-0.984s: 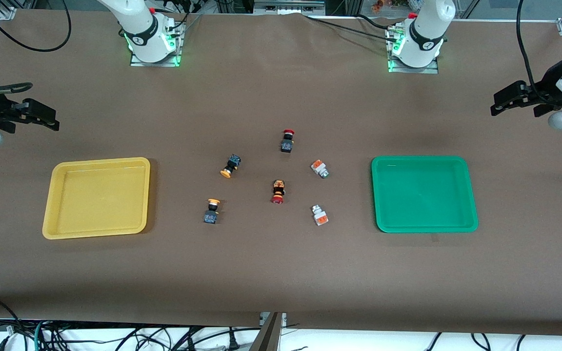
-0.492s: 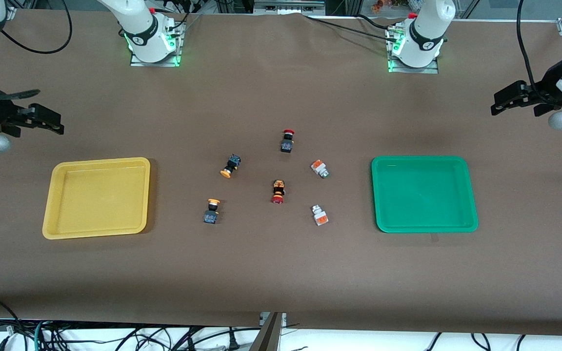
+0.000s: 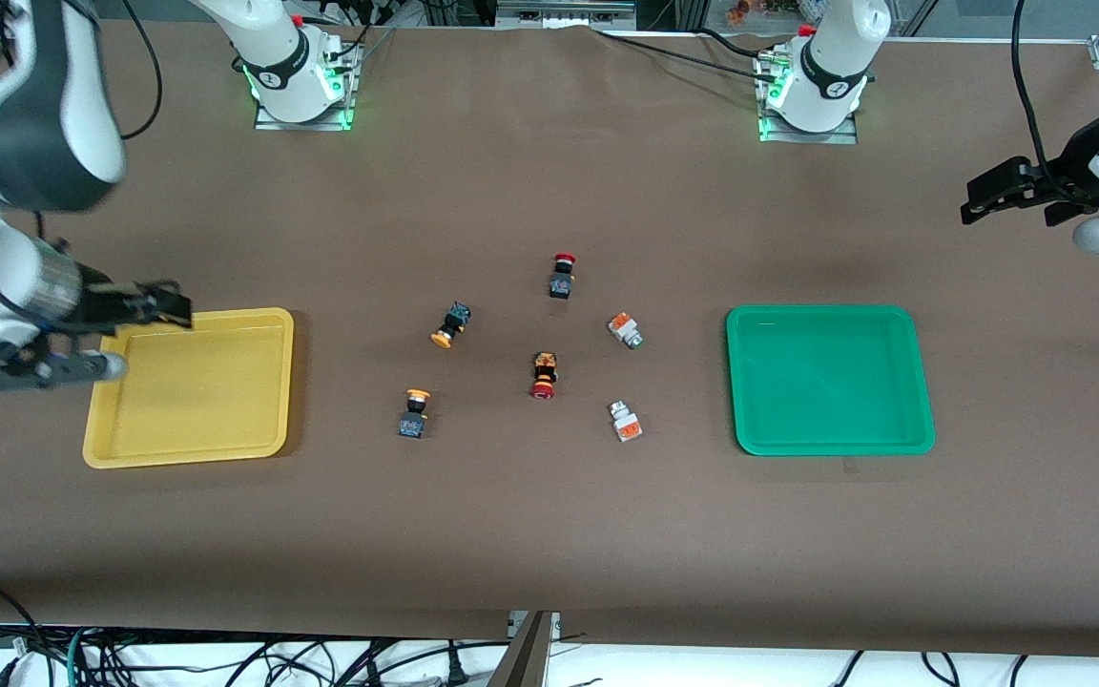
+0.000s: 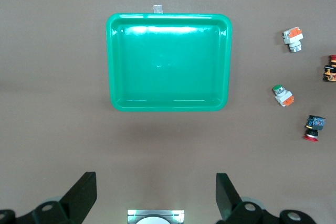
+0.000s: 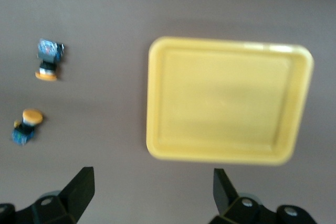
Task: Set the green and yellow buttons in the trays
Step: 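Grasp a yellow-headed blue button with the right gripper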
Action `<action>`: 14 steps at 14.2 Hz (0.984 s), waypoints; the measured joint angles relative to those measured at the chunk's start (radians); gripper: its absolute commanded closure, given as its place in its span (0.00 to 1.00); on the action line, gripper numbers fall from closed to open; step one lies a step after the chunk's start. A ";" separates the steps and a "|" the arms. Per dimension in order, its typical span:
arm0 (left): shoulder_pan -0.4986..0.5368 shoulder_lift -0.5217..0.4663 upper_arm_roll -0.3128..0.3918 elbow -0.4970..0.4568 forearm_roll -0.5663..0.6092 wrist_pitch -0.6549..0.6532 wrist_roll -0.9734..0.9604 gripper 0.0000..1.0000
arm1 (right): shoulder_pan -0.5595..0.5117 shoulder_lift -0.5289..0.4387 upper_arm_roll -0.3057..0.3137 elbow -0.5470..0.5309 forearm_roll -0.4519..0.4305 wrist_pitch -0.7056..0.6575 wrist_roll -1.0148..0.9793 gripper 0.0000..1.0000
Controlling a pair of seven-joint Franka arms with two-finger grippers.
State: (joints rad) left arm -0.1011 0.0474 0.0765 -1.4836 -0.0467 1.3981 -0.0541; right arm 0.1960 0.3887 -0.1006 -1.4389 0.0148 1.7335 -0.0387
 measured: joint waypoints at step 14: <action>-0.002 0.017 -0.003 -0.006 -0.001 -0.003 -0.002 0.00 | 0.278 0.452 0.009 0.003 0.000 0.734 0.656 0.00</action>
State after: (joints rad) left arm -0.1030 0.0647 0.0738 -1.4895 -0.0472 1.3949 -0.0565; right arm 0.4740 0.8409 -0.0917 -1.4357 0.0152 2.4673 0.6169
